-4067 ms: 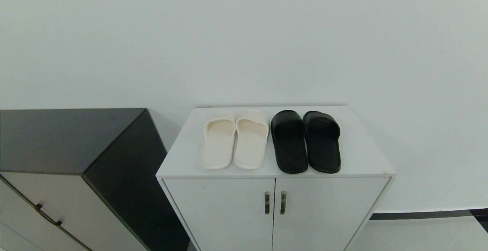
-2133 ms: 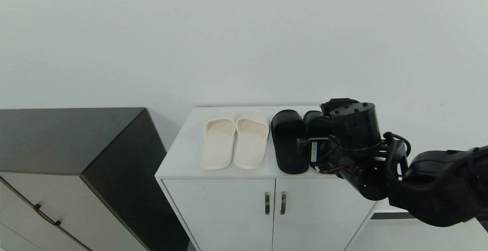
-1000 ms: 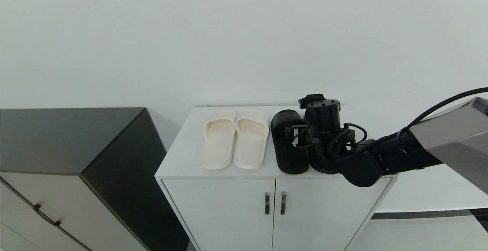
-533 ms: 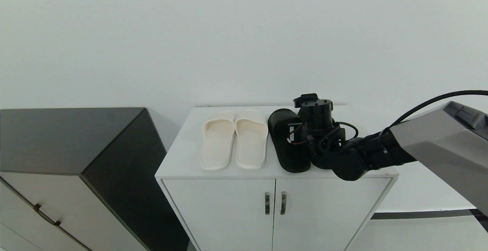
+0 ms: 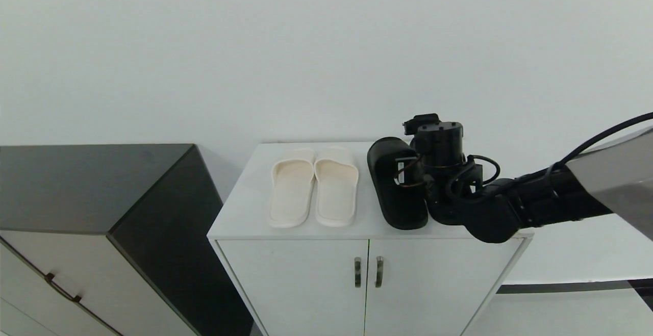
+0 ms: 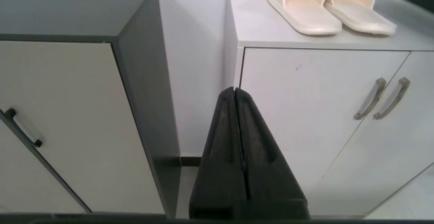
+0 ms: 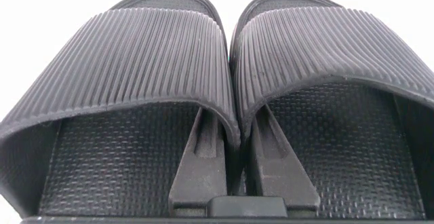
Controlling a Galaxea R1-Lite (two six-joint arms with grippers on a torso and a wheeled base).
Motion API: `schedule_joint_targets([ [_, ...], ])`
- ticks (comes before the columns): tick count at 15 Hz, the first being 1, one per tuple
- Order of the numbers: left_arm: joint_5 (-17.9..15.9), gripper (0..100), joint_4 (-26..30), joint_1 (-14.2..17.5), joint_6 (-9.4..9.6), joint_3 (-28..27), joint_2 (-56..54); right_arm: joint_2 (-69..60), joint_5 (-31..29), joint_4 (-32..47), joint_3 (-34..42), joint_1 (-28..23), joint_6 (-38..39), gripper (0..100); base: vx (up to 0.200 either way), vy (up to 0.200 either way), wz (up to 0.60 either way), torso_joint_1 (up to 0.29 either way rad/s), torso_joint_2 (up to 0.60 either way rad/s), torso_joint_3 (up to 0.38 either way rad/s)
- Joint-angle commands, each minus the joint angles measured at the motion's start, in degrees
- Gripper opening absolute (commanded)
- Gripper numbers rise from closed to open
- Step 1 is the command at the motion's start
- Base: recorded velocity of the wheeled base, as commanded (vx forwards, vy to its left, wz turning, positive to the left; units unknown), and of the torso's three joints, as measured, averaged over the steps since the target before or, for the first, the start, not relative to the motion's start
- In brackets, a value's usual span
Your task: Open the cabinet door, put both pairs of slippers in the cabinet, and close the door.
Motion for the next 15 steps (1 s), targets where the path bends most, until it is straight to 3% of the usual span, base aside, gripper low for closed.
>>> schedule_joint_targets([
  [1,-0.05,0,-0.01,0.02,-0.04,0.01,0.09,-11.04,0.67,-0.01,9.90,3.04,-0.01,0,0.000,0.000,0.00,0.000,0.00,0.000],
  [6,-0.22,0,-0.01,0.02,0.31,0.01,0.09,-28.09,8.84,-0.09,32.40,12.53,0.52,0,0.000,0.000,0.00,0.000,0.00,0.000],
  [9,-0.22,0,-0.01,0.02,0.22,0.01,0.09,-31.79,10.78,0.61,35.03,15.17,0.52,0,0.000,0.000,0.00,0.000,0.00,0.000],
  [15,-0.22,0,0.07,0.02,0.31,0.01,0.09,-30.73,12.97,0.61,37.23,15.17,0.61,0,0.000,0.000,0.00,0.000,0.00,0.000],
])
